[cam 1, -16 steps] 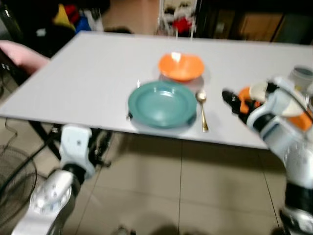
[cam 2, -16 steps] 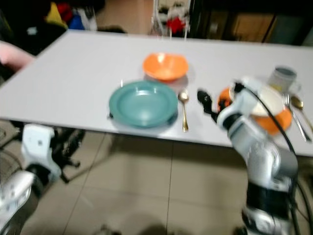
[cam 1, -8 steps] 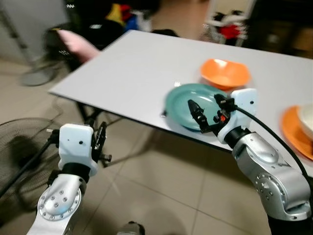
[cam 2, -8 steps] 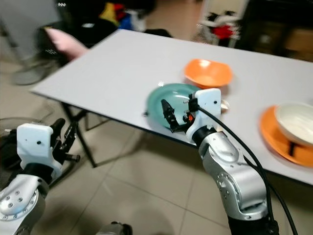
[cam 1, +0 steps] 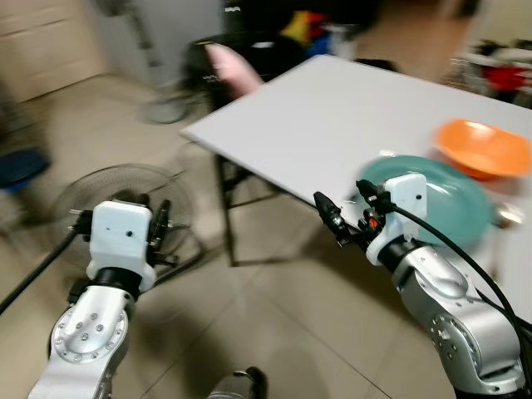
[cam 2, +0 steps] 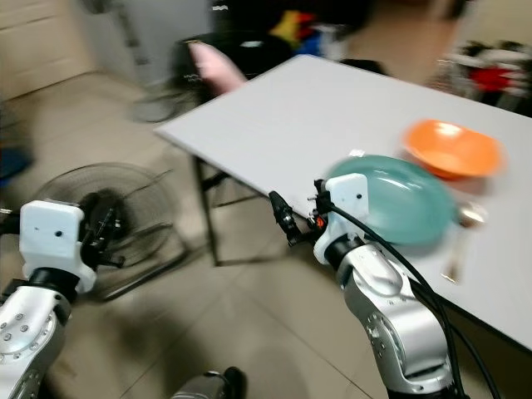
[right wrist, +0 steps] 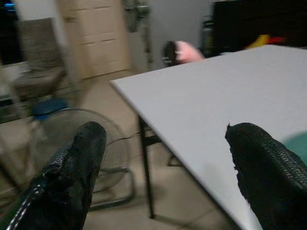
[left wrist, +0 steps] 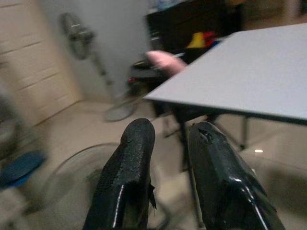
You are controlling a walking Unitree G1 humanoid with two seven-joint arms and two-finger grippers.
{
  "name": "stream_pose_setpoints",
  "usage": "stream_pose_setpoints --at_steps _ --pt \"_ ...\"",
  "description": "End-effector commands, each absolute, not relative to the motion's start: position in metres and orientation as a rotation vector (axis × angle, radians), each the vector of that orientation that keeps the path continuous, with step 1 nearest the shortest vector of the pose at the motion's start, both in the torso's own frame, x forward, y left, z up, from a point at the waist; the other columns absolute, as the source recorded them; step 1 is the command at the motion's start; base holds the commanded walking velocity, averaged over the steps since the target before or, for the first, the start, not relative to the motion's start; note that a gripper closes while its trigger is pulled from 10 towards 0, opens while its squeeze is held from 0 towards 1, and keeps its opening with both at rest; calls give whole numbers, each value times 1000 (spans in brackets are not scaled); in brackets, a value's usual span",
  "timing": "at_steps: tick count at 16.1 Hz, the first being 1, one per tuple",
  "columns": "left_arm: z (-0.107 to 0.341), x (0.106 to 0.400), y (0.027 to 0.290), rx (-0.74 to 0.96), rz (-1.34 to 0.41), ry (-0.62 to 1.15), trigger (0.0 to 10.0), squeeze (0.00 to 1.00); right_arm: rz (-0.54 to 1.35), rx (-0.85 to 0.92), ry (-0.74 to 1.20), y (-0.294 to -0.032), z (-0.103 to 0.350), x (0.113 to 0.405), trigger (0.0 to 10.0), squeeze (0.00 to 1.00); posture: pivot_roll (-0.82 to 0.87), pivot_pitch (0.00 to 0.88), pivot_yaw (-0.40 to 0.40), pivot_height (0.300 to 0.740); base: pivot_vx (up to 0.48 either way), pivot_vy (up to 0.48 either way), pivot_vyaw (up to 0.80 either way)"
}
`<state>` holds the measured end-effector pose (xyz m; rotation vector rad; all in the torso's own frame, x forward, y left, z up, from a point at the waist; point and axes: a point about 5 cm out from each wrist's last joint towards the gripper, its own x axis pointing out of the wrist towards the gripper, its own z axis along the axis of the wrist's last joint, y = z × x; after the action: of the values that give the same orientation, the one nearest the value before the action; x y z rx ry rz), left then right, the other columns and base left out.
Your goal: Setting the table
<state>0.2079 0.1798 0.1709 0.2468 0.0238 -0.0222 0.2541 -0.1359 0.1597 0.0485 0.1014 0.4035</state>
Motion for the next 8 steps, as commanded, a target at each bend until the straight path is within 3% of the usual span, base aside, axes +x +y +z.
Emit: stream_pose_setpoints --at_steps 1,8 --pt "171 209 183 248 -10 28 10000 0 423 52 84 -134 163 254 10000 0 -27 0 82 740 0 0 800" --pt "171 205 185 210 13 27 10000 0 420 84 127 -131 154 257 10000 0 -11 0 59 740 0 0 800"
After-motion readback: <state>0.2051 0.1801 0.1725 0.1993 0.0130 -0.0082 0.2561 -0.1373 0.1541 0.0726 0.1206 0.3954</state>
